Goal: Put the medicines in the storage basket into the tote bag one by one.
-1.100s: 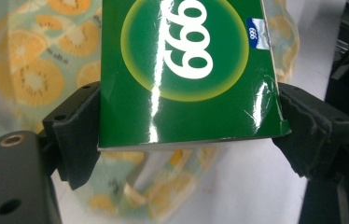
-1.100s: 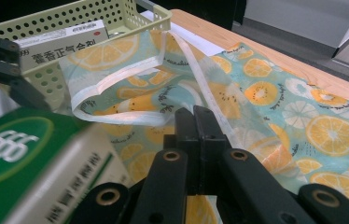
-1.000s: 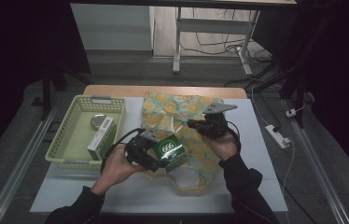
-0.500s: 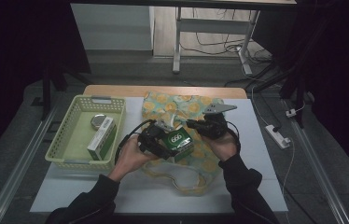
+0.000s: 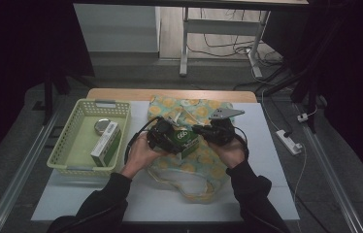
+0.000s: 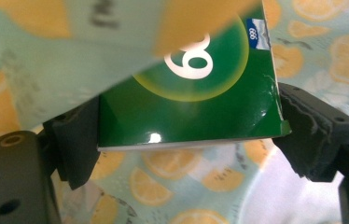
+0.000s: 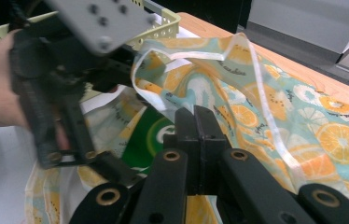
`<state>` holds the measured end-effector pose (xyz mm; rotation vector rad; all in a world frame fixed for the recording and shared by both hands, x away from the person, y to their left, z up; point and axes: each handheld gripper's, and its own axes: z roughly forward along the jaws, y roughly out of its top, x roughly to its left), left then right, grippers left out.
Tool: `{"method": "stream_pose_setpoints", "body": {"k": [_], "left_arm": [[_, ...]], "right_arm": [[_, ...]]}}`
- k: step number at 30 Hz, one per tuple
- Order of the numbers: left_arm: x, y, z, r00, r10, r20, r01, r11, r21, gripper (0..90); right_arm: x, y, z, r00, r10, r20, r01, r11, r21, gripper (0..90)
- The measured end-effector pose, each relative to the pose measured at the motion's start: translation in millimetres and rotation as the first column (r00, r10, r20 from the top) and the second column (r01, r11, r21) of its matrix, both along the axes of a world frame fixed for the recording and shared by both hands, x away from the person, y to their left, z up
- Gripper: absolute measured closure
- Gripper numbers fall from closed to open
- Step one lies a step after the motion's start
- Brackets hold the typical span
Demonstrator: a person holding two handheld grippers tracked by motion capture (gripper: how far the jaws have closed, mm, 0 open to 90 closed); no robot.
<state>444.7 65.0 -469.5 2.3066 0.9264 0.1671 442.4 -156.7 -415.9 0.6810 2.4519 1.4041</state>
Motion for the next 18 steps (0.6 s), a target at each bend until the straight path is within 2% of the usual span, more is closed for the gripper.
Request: {"method": "stream_pose_setpoints", "body": {"k": [10, 18], "left_arm": [[21.3, 0.0, -4.2, 0.9965, 0.083, 0.013, -0.083, 0.9965, 0.009, 16.4], [33.1, -1.8, -8.8, 0.9894, 0.133, 0.058, -0.134, 0.9908, 0.015, 16.3]], "right_arm": [[0.0, 2.7, -2.6, 0.9999, 0.007, -0.01, -0.007, 1.0, -0.01, 90.0], [1.6, 2.0, -4.4, 0.9999, 0.001, -0.017, -0.001, 1.0, -0.011, 90.0]]}}
